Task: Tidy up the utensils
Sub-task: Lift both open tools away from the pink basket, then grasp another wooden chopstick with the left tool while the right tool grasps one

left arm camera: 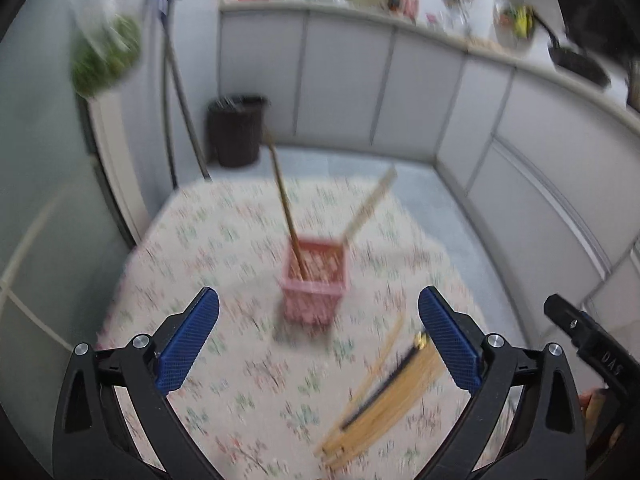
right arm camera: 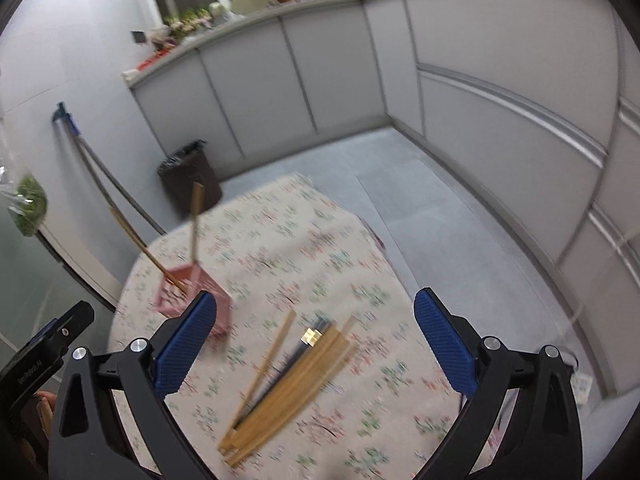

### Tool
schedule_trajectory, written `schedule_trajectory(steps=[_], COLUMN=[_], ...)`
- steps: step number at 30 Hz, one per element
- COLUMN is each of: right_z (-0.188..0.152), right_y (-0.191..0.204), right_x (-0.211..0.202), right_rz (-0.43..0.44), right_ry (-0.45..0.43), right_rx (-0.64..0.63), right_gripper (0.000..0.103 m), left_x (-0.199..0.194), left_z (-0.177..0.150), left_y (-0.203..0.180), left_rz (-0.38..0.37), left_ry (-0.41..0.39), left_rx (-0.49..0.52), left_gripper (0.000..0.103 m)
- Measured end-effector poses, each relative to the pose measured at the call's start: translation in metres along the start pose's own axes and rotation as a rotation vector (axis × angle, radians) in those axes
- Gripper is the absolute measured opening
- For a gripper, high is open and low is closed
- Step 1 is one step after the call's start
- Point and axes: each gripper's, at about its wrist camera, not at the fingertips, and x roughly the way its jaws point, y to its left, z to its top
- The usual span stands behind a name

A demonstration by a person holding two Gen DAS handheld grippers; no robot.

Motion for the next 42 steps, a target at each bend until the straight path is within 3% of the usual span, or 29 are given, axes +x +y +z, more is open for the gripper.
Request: schedule_trajectory(steps=[6, 8, 14, 17, 22, 26, 30, 32, 36, 42], right_z=[-0.033, -0.04, -0.047, -0.052, -0.058, -0.058, -0.063, -0.064, -0.064, -0.059], right_y=[-0.069, -0.088, -0.118, -0.128, -0.129, -0.124, -0.122, -0.121, -0.118, -0.102], right_x=[0.029, 0.037, 0.046, 0.054, 0.068, 0.075, 0.082, 0.087, 0.092, 0.108], right_rz=[-0.115, -0.107, -0.094, -0.047, 0.003, 0.02, 0.039, 0.041, 0.022, -0.019], right_ry=[0.157, 0.203, 0.237, 0.28, 0.35, 0.369, 0.405, 0.418, 0.418, 0.422], right_rx=[0.193, 0.272, 0.419, 0.5, 0.545, 0.528, 0.529, 0.532, 0.513, 0.449], right_gripper=[0.096, 0.096, 0.096, 0.096, 0.096, 0.096, 0.096, 0.096, 0.096, 0.093], left_x=[0.052, 0.069, 0.121, 0.152, 0.2, 0.221, 0.238, 0.245, 0.244, 0.205], left_z=[-0.033, -0.037, -0.031, -0.021, -0.014, -0.021, -0.028, -0.033, -0.037, -0.048], left_y=[-0.056, -0.074, -0.101, -0.112, -0.121, -0.122, -0.117, -0.115, -0.11, -0.097], left_rz=[-0.12, -0.156, -0.231, -0.24, -0.166, -0.089, -0.073, -0.059, -0.044, -0.04], left_ry=[0.248, 0.301, 0.447, 0.513, 0.615, 0.606, 0.633, 0.645, 0.597, 0.492], left_rx=[0.156, 0.186, 0.139, 0.129, 0.167, 0.226, 0.211, 0.222, 0.259, 0.279], left_gripper=[0.096, 0.096, 0.095, 0.091, 0.055, 0.039, 0.034, 0.027, 0.011, 0.009])
